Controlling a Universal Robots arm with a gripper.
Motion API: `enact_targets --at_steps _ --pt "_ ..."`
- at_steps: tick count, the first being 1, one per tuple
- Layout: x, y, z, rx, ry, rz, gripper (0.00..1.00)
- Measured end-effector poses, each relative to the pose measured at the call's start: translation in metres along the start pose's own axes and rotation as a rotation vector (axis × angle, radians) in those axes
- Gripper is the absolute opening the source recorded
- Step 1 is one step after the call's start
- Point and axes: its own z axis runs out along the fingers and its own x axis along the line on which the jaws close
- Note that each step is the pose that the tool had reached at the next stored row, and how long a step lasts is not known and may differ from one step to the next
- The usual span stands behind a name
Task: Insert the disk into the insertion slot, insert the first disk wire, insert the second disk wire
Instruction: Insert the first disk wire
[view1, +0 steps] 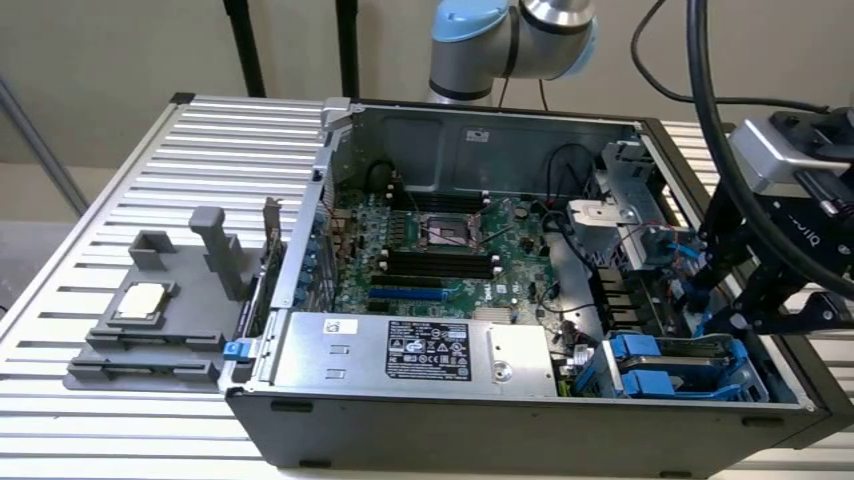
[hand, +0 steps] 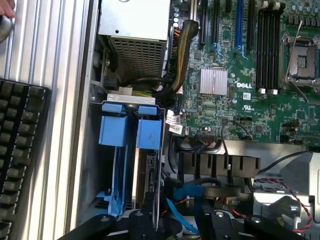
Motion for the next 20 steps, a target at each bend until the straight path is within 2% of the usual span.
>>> enact_targets --at_steps 1,11,15,18,20 --pt "-0.001 0.0002 0.0 -0.0002 0.0005 -0.003 0.45" --pt "0.0 0.0145 0.0011 -0.0026 0.0042 -0.046 0.45" --pt "0.011 0.0163 0.0005 -0.0026 0.0038 -0.046 0.45" --pt "0.022 0.0169 -0.0001 -0.0024 -0.0003 -0.047 0.45" --pt "0.028 0.0169 -0.0004 -0.0021 -0.0053 -0.047 0.45"
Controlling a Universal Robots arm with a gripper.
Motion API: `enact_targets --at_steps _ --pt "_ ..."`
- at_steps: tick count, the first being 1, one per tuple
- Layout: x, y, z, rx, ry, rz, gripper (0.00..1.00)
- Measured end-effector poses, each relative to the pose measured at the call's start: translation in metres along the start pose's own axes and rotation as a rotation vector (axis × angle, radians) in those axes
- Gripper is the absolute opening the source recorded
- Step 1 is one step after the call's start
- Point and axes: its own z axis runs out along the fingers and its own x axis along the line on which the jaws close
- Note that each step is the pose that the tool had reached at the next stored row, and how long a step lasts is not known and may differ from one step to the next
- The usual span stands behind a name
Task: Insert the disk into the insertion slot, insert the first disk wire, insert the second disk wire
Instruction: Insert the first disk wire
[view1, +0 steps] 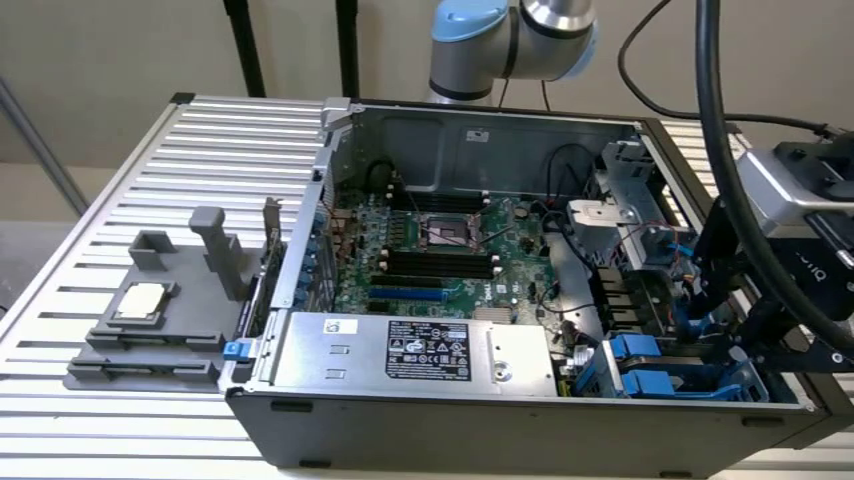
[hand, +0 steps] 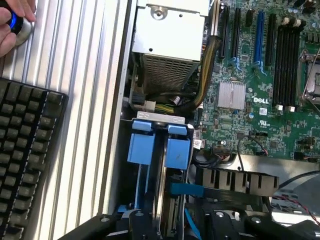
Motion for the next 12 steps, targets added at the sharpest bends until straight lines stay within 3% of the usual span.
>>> enact_targets --at_steps 9,12 --pt "0.009 -0.0202 -0.002 -0.004 -0.0227 -0.001 0.45" --pt "0.009 -0.0223 -0.0021 -0.0055 -0.0303 -0.005 0.45"
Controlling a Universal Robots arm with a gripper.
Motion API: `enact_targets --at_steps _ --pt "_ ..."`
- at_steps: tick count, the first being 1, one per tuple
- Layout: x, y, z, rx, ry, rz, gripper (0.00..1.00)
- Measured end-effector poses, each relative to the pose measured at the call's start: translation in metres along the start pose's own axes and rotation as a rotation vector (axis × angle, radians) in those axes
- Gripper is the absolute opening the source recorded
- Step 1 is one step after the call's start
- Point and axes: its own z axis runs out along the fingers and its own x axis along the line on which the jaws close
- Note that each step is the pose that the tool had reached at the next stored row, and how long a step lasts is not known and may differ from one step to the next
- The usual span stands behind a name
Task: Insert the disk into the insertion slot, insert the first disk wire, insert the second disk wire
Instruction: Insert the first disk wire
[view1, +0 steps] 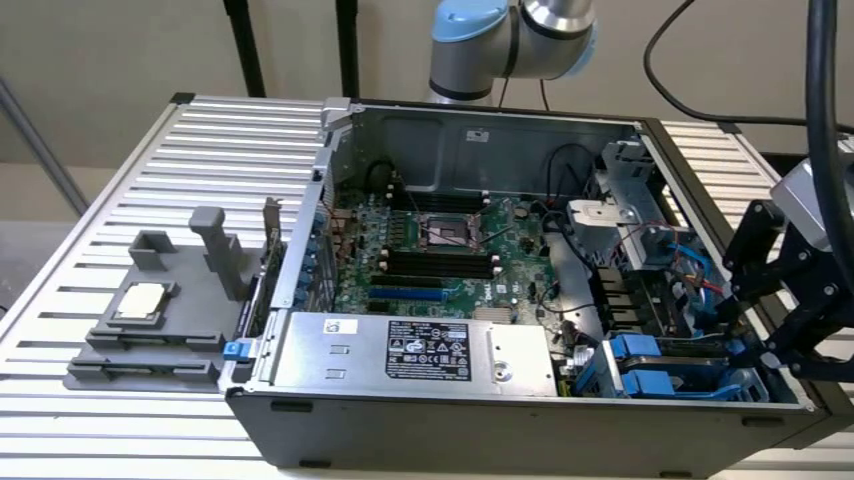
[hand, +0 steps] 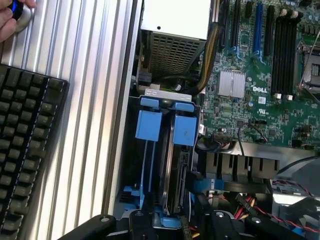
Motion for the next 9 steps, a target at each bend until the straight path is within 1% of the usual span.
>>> enact_targets --at_steps 2,4,6,9 --pt "0.0001 -0.0003 0.0 -0.0013 -0.0044 -0.006 0.45" --pt "0.0001 -0.001 0.0002 -0.0015 -0.0114 -0.014 0.45" --pt "0.0002 -0.0018 0.0002 -0.0012 -0.0204 -0.019 0.45" --pt "0.0008 -0.0024 0.0013 0.0 -0.0365 -0.026 0.45"
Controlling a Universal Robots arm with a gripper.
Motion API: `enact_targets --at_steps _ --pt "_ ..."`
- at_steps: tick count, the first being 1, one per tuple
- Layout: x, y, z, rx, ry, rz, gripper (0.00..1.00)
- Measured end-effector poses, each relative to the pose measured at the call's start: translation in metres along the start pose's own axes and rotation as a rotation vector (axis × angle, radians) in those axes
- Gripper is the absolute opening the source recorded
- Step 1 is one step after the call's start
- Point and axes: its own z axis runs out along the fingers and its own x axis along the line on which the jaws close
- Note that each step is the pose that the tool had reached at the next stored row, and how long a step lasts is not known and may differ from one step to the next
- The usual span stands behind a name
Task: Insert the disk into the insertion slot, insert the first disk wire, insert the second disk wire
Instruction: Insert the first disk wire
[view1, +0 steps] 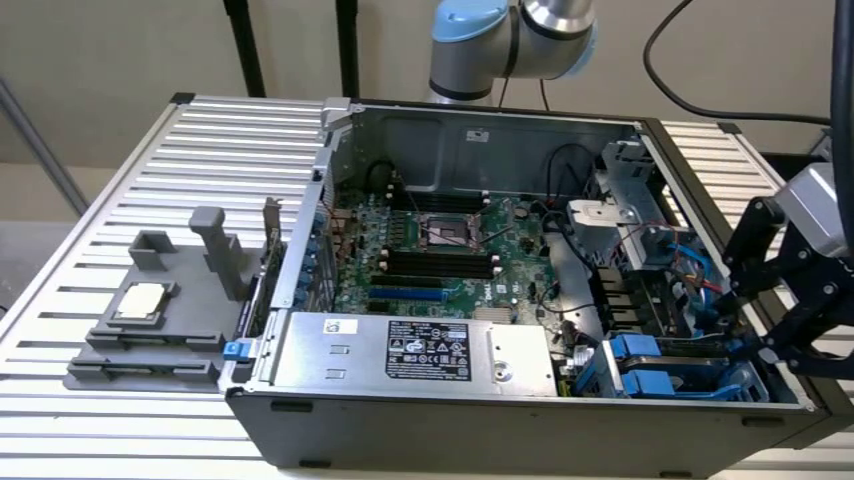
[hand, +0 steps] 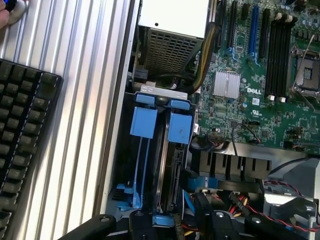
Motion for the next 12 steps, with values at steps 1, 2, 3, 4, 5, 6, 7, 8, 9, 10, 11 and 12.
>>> enact_targets --at_steps 1,2,3,4,5,6,7,8,9,10,11,12 --pt "0.0003 -0.0002 0.0005 0.0004 -0.0049 -0.002 0.45" --pt "0.0007 -0.0004 0.001 0.0007 -0.0093 -0.004 0.45" --pt "0.001 -0.0007 0.0015 0.0011 -0.0139 -0.006 0.45" --pt "0.0013 -0.0009 0.002 0.0015 -0.019 -0.008 0.45" --pt "0.0015 -0.0011 0.0025 0.0019 -0.0242 -0.01 0.45" --pt "0.0018 -0.0014 0.003 0.0022 -0.0292 -0.012 0.45" --pt "0.0019 -0.0016 0.0034 0.0026 -0.0342 -0.014 0.45" --pt "0.0022 -0.0019 0.0038 0.0029 -0.0395 -0.017 0.45" --pt "0.0024 -0.0022 0.0042 0.0034 -0.0452 -0.019 0.45" --pt "0.0026 -0.0028 0.0042 0.0038 -0.0506 -0.021 0.45" --pt "0.0028 -0.0034 0.0042 0.0042 -0.0562 -0.023 0.45" --pt "0.003 -0.004 0.0041 0.0046 -0.0609 -0.025 0.45"
